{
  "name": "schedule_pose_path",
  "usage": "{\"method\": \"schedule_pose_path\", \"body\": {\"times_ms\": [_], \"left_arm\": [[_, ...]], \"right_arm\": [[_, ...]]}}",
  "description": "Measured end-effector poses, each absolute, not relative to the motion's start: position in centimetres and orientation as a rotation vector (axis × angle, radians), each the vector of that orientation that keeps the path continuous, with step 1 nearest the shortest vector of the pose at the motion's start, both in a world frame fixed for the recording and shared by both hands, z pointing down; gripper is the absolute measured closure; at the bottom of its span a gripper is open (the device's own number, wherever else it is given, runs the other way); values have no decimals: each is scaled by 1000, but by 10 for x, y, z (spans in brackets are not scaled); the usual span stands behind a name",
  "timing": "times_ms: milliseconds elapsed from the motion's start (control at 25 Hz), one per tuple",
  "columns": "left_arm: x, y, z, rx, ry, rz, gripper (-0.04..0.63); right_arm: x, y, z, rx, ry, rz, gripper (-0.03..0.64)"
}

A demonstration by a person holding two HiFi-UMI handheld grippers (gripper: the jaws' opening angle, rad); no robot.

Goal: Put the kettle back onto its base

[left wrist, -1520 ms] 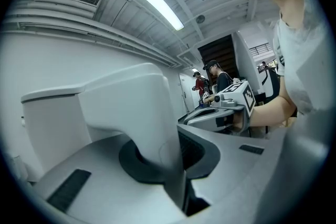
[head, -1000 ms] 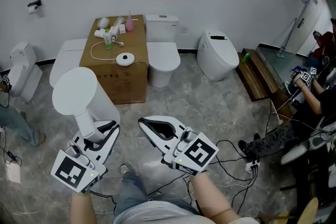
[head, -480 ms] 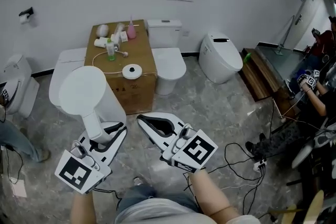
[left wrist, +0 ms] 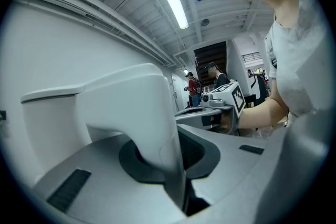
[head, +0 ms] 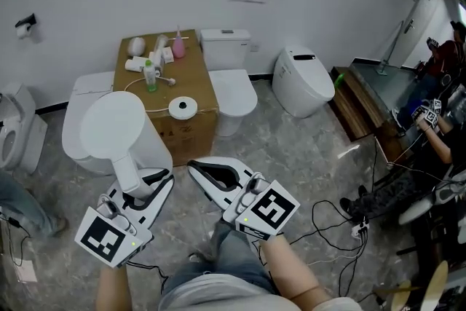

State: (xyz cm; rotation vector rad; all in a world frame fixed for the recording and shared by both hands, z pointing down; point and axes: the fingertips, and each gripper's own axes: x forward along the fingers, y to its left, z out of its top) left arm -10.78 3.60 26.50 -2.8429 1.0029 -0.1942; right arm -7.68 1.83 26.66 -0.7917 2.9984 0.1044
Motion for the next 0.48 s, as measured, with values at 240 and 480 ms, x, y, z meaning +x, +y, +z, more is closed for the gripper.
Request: {"method": "schedule_pose_path", "body": {"times_ms": [240,480], "left_arm": [[-103,-3,279,-2843,1014,-215,555],[-92,-63,285,-2842,1064,-233,555]], "right_arm": [[-76,-25,273,-758,3008,129,609],[-68,-85,272,-699,3022,123,609]]}}
